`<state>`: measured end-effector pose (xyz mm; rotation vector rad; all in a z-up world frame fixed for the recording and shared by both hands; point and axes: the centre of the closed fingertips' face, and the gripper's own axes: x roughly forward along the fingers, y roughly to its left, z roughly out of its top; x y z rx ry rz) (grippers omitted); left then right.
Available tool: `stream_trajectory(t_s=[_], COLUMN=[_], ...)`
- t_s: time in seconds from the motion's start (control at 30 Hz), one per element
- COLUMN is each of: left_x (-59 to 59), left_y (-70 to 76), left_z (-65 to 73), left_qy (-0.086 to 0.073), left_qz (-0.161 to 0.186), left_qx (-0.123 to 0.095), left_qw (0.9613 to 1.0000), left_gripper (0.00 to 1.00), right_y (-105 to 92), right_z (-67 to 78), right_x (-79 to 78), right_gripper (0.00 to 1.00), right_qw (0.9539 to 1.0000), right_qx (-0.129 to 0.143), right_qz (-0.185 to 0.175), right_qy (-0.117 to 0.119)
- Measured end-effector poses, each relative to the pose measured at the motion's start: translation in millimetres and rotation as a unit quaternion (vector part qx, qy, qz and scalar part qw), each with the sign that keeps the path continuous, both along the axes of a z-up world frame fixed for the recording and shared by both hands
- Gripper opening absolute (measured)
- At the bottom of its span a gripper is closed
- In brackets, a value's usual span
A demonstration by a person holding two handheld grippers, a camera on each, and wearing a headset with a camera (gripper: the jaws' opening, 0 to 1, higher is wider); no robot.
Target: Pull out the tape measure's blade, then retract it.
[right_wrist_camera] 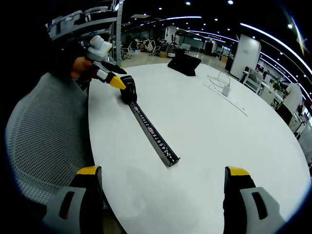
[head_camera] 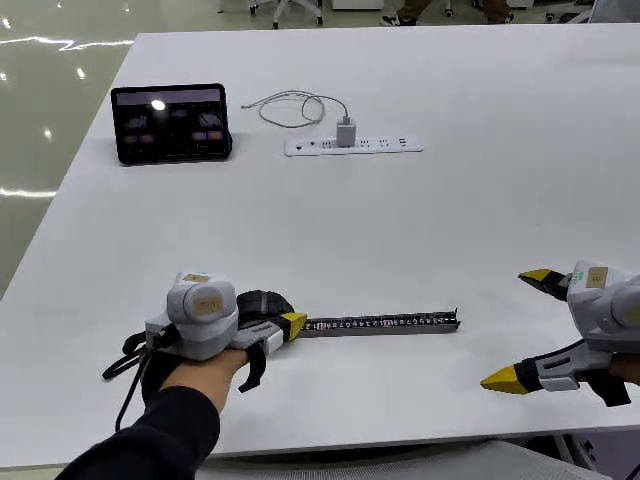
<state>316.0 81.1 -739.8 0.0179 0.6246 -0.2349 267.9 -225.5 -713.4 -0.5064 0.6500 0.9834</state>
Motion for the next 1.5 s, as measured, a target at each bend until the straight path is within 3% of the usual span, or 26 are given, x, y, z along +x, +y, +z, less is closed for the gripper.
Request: stream_trajectory(t_s=[0.07, 0.13, 0.23, 0.37, 0.57, 0.63, 0.67, 0.7, 0.8, 1.03, 1.17, 1.4, 1.5], left_x=[0.2, -1.4, -1.4, 3.9, 7.6, 9.6, 13.1, 14.5, 18.0, 15.8, 15.1, 14.2, 13.6], left_y=[-1.5, -6.5, -14.3, -19.1, -17.0, -16.2, -17.1, -16.1, -16.1, -15.6, -15.5, -16.8, -17.4], left_z=[-3.3, -10.1, -13.0, -9.5, -12.6, -13.5, -11.0, -10.2, -9.8, -12.9, -14.8, -16.1, -16.7], left_qy=[-0.002, 0.007, 0.001, -0.018, -0.020, -0.029, -0.048, -0.057, -0.066, -0.060, -0.056, -0.053, -0.051], left_qz=[-0.001, -0.007, -0.026, -0.017, 0.015, 0.020, 0.018, 0.019, 0.030, 0.033, 0.033, 0.031, 0.030], left_qx=[0.005, 0.005, 0.018, 0.005, -0.017, -0.025, -0.028, -0.025, -0.039, -0.039, -0.035, -0.037, -0.037], left_qw=[1.0000, 0.9999, 0.9995, 0.9997, 0.9995, 0.9991, 0.9983, 0.9979, 0.9966, 0.9969, 0.9972, 0.9974, 0.9976], left_gripper=[0.99, 0.99, 0.99, 0.99, 1.00, 1.00, 1.00, 1.00, 1.00, 0.96, 0.84, 0.77, 0.77], right_y=[1.8, 5.0, 9.0, 15.0, 23.1, 23.7, 23.7, 23.8, 26.2, 32.9, 36.8, 38.3, 33.4], right_z=[-1.1, -2.2, -4.0, -6.6, -13.0, -14.5, -16.0, -17.9, -21.0, -25.0, -28.8, -38.8, -47.6], right_x=[3.1, 7.1, 14.1, 24.2, 29.8, 33.1, 34.3, 35.4, 38.9, 42.5, 38.2, 35.8, 34.6], right_gripper=[1.00, 1.00, 1.00, 1.00, 1.00, 1.00, 1.00, 1.00, 1.00, 0.99, 0.84, 0.61, 0.51], right_qw=[1.0000, 0.9998, 0.9996, 0.9992, 0.9973, 0.9956, 0.9940, 0.9936, 0.9923, 0.9905, 0.9848, 0.9767, 0.9685], right_qx=[-0.006, -0.010, -0.016, -0.020, -0.038, -0.051, -0.060, -0.062, -0.069, -0.068, -0.069, -0.086, -0.117], right_qz=[0.007, 0.015, 0.025, 0.034, 0.062, 0.078, 0.091, 0.094, 0.102, 0.119, 0.159, 0.194, 0.217], right_qy=[-0.002, -0.001, 0.001, 0.002, 0.009, 0.005, 0.002, 0.004, 0.008, 0.011, 0.009, 0.029, 0.038])
